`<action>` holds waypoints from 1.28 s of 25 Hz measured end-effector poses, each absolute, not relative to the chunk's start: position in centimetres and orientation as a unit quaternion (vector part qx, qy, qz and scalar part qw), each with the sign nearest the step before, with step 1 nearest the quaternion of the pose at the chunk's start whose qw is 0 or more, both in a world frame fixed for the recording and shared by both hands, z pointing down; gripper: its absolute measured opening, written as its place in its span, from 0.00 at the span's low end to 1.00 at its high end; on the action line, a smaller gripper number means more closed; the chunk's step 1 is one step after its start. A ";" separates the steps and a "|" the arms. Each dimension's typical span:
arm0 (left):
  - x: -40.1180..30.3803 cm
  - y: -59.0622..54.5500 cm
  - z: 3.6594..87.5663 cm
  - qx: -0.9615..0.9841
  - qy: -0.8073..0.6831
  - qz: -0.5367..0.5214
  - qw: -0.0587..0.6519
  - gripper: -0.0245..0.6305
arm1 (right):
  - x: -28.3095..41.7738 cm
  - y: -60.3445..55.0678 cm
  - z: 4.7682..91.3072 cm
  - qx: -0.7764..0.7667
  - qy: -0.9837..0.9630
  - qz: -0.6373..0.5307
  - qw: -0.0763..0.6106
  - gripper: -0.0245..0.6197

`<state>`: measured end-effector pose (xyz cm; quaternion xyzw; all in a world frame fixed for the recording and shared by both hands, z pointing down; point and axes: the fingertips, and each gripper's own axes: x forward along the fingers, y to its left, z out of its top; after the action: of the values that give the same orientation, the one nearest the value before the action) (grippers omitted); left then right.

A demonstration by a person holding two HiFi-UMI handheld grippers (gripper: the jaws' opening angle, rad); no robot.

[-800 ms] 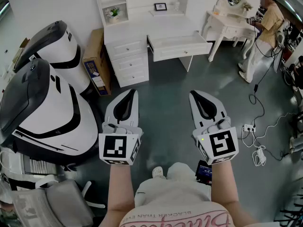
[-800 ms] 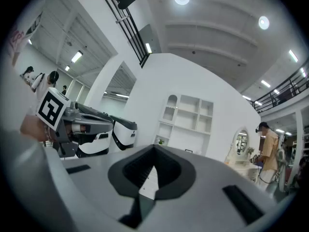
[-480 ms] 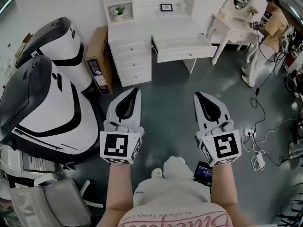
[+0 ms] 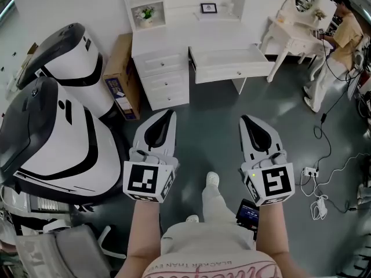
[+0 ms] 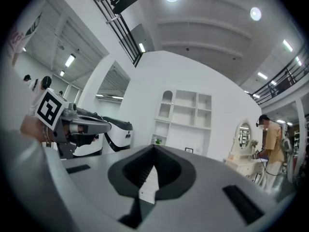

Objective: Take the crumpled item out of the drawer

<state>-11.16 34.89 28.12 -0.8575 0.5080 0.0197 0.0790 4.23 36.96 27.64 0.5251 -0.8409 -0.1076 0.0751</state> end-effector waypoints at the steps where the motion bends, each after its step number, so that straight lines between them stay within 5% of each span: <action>1: -10.9 33.7 28.1 -0.856 0.510 0.018 0.079 0.05 | 4.5 35.7 27.6 0.523 -0.842 -0.109 0.075 0.05; 32: -4.5 4.0 28.9 -0.819 0.569 -0.015 0.069 0.05 | 11.0 3.9 29.0 0.457 -0.880 -0.093 0.088 0.05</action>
<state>-4.53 3.96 28.94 -0.8193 0.5691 -0.0155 0.0689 10.97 3.93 29.01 0.4570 -0.8802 -0.0925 0.0881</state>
